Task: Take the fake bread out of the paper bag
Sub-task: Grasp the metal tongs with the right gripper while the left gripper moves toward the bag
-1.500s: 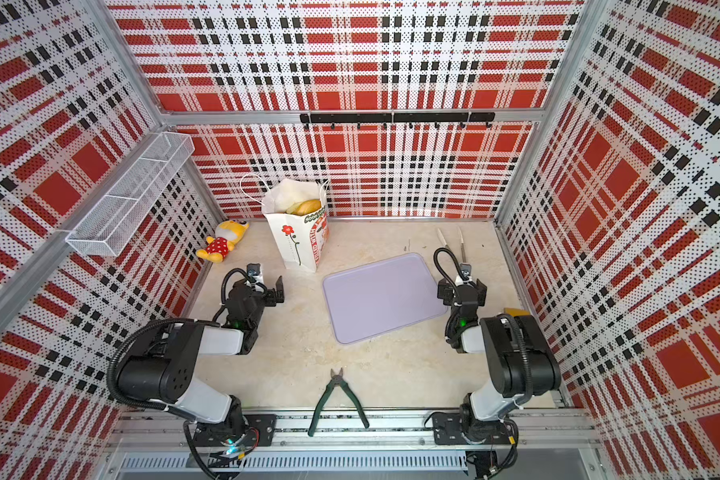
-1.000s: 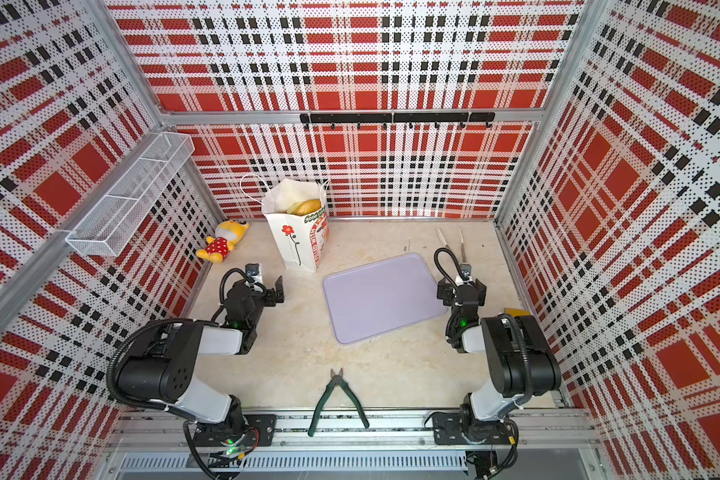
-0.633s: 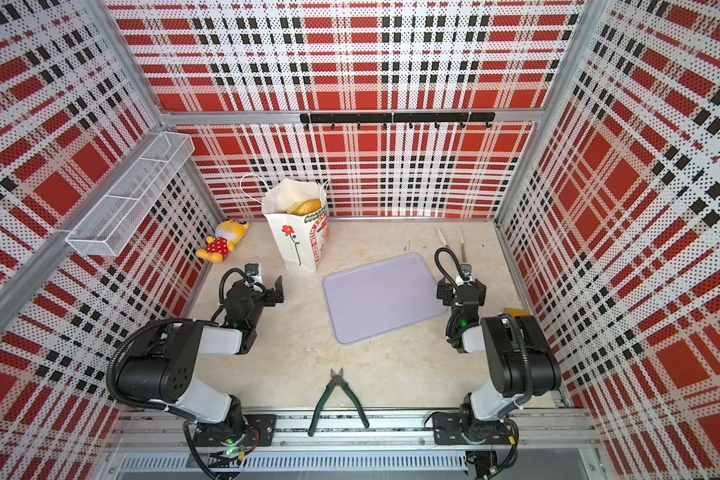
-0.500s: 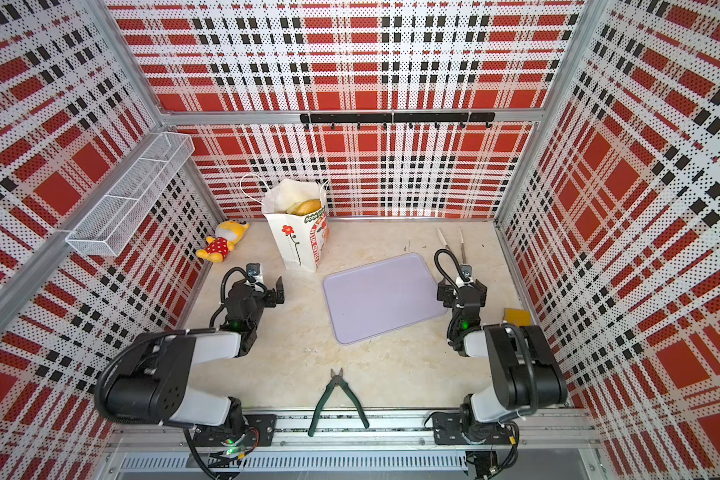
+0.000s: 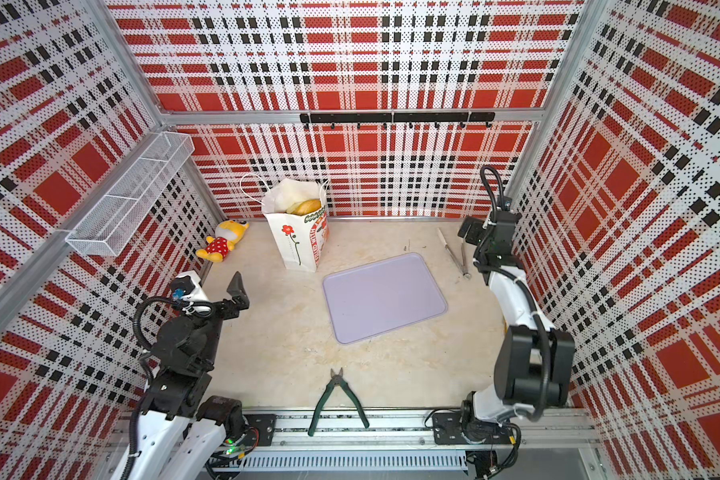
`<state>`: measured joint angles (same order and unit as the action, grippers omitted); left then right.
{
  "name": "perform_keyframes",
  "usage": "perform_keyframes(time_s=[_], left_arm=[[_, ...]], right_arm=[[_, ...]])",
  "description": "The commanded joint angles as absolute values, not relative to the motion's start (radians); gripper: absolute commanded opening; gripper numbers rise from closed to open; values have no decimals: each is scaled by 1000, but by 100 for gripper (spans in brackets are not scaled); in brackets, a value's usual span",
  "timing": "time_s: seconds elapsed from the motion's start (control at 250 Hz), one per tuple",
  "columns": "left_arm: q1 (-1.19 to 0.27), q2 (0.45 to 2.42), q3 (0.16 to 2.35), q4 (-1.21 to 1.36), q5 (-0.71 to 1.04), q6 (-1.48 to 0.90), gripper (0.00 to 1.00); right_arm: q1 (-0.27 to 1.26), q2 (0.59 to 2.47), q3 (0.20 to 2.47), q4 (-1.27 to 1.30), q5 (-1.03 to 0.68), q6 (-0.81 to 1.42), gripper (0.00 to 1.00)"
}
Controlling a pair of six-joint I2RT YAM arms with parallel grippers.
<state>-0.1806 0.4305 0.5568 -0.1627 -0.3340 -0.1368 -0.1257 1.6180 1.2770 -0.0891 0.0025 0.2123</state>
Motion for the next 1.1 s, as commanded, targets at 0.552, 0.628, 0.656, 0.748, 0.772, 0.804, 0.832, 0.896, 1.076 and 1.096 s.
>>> perform_keyframes(time_s=[0.552,0.628,0.656,0.748,0.772,0.804,0.832,0.896,1.076,1.096], left_arm=[[-184,594,796,-511,-272,-168,100],[-184,595,795,-511,-267,-172,99],[-184,598,795,-514,-260,-170,99],[-187,604,804,-536,-249,-171,99],[-186,606,807,-545,-249,-171,99],[-186,606,811,-554,-247,-170,99],[-186,605,813,-562,-245,-172,100],[-186,601,817,-578,-244,-170,100],[-186,586,812,-601,-245,-168,99],[-186,585,813,-604,-245,-168,100]], right_arm=[[-161,2101,1576,-414,-91,-85,98],[-164,2123,1607,-433,-100,-84,95],[-164,2131,1618,-436,-101,-86,94],[-164,2160,1660,-481,-82,-74,93],[-164,2168,1669,-493,-77,-72,92],[-164,2178,1681,-509,-75,-72,92],[-164,2185,1691,-522,-76,-71,92],[-164,2195,1700,-542,-80,-64,91],[-164,2219,1722,-590,-106,-58,90],[-164,2222,1724,-597,-112,-58,89]])
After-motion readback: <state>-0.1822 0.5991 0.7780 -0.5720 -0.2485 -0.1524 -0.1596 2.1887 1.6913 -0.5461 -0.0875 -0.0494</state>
